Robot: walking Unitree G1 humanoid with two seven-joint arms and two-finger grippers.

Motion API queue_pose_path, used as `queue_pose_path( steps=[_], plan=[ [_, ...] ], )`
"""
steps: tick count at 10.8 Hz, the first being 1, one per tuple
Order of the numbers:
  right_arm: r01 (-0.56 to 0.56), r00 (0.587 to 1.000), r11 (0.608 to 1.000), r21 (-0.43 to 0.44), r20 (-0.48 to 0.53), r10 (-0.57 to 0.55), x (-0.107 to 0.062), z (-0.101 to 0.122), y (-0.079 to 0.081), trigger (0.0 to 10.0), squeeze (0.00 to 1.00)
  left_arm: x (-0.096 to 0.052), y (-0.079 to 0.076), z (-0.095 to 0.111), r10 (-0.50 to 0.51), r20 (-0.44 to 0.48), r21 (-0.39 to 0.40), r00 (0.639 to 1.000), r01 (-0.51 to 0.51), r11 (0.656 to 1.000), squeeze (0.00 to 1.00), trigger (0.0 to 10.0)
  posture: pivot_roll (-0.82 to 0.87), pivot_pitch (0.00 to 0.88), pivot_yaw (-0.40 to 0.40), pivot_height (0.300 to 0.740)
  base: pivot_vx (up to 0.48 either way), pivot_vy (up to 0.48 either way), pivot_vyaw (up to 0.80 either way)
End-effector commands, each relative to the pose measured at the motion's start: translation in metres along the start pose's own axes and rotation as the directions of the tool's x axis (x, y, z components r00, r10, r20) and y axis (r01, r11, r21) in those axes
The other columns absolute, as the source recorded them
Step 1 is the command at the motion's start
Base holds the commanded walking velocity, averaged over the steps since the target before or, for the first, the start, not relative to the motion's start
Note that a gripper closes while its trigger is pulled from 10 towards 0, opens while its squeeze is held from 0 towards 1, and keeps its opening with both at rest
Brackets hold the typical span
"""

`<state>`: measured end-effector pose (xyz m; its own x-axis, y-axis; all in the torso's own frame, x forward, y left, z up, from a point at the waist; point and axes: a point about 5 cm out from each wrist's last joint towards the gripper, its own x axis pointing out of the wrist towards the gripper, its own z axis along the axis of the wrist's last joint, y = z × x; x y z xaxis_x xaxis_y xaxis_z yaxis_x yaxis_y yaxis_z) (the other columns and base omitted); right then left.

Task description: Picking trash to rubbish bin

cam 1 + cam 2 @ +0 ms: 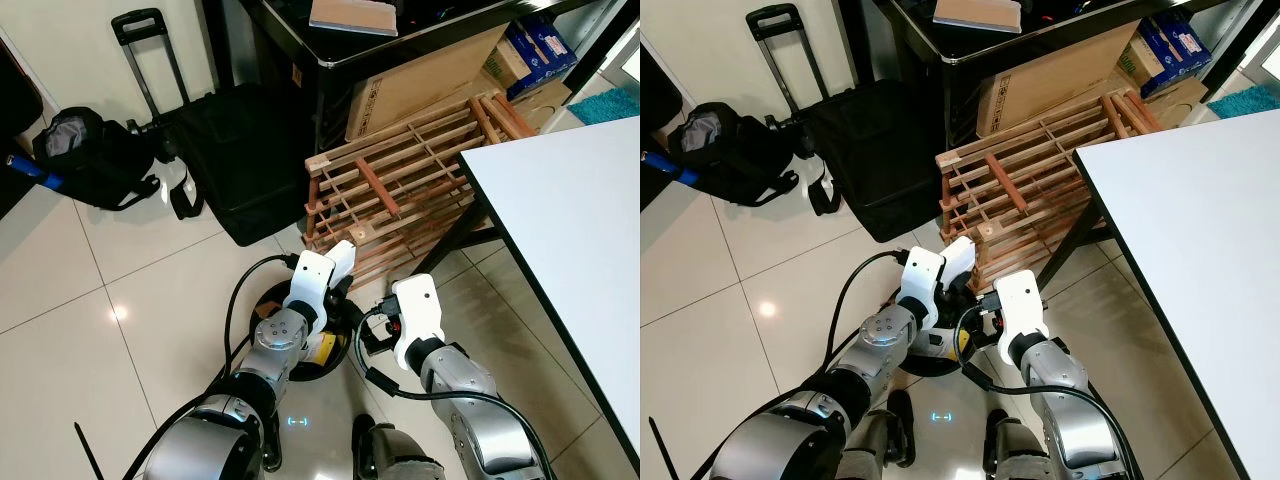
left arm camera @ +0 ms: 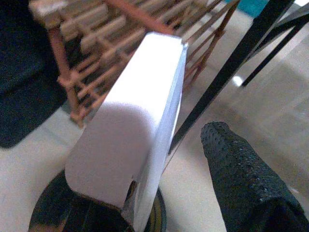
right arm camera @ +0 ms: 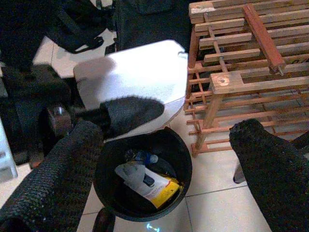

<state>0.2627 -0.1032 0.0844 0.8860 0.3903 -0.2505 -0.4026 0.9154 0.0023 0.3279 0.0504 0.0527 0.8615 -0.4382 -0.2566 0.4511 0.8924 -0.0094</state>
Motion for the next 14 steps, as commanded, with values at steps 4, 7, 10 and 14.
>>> queue_pose_path(
  steps=[4, 7, 10, 14],
  plan=[
    [0.000, 1.000, 1.000, 0.019, -0.016, 0.001, 0.000, -0.004, 0.000, 10.0, 0.00, -0.008, -0.012, -0.032, 0.011, -0.160, -0.019, 0.987, -0.014, 1.000, 0.00, 10.0, -0.13, 0.313, -0.029, 0.740, 0.000, 0.000, 0.00],
    [0.004, 1.000, 1.000, 0.018, -0.012, -0.004, 0.001, -0.003, -0.001, 10.0, 0.00, -0.009, -0.010, -0.037, 0.043, -0.222, 0.010, 0.974, -0.041, 0.999, 0.00, 10.0, -0.14, 0.314, -0.027, 0.740, 0.000, 0.000, 0.00],
    [0.004, 1.000, 1.000, 0.019, -0.013, -0.004, 0.001, -0.004, -0.002, 10.0, 0.00, -0.006, -0.008, -0.034, 0.059, -0.244, -0.090, 0.968, -0.083, 0.992, 0.00, 10.0, -0.13, 0.322, -0.028, 0.740, 0.000, 0.000, 0.00],
    [0.006, 1.000, 1.000, 0.017, -0.017, -0.006, 0.000, -0.005, -0.003, 10.0, 0.00, -0.005, -0.002, -0.028, 0.143, -0.224, -0.068, 0.964, -0.162, 0.984, 0.00, 10.0, -0.13, 0.310, -0.028, 0.740, 0.000, 0.000, 0.00]
  ],
)
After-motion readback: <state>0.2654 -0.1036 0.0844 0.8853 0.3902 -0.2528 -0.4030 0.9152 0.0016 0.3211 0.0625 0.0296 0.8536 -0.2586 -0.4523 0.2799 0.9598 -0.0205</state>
